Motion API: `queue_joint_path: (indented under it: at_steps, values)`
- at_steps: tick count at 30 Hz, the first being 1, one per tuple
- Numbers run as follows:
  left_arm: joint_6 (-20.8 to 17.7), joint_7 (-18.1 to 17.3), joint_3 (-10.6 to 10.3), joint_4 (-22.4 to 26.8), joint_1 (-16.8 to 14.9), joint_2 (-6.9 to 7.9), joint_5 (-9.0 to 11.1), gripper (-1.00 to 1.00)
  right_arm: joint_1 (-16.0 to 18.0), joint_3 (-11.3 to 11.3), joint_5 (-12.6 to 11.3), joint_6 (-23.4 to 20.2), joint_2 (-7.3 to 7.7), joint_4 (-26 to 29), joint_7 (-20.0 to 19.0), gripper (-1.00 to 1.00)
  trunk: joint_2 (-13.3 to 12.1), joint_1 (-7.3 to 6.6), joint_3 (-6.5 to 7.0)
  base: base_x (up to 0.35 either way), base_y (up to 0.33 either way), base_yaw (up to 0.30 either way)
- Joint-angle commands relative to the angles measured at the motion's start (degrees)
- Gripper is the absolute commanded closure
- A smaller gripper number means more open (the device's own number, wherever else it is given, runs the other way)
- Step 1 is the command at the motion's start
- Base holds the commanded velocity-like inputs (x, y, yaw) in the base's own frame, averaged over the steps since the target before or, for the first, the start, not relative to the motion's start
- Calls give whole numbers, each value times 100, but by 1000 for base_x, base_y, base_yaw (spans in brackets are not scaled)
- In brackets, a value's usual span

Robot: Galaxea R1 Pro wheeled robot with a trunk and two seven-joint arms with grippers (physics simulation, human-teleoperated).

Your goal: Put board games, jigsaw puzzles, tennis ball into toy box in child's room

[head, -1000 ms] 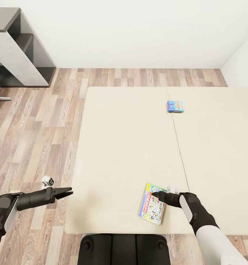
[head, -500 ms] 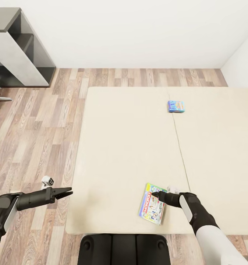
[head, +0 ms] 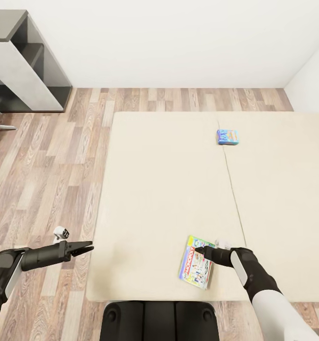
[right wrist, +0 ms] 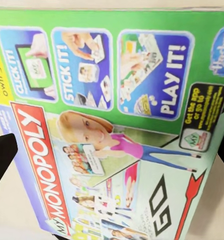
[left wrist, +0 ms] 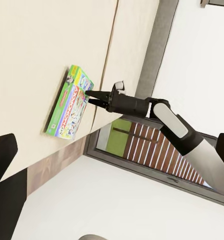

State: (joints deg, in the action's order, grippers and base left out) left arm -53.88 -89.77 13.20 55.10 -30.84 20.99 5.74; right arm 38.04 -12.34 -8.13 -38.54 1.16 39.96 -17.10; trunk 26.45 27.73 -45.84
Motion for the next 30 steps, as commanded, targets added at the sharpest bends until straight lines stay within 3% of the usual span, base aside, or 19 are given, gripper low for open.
queue_joint_path:
  at_steps: [1,30]
  values:
    - [-61,-23,-1,1,-1,2,-3,-100,2,-15,-30,-35,-2,7,-4,-100,8,3,-5,0,27,0]
    - [-61,-23,-1,1,-1,19,6,-100,2,-5,-30,-22,-2,4,-4,-100,8,3,-5,0,39,0]
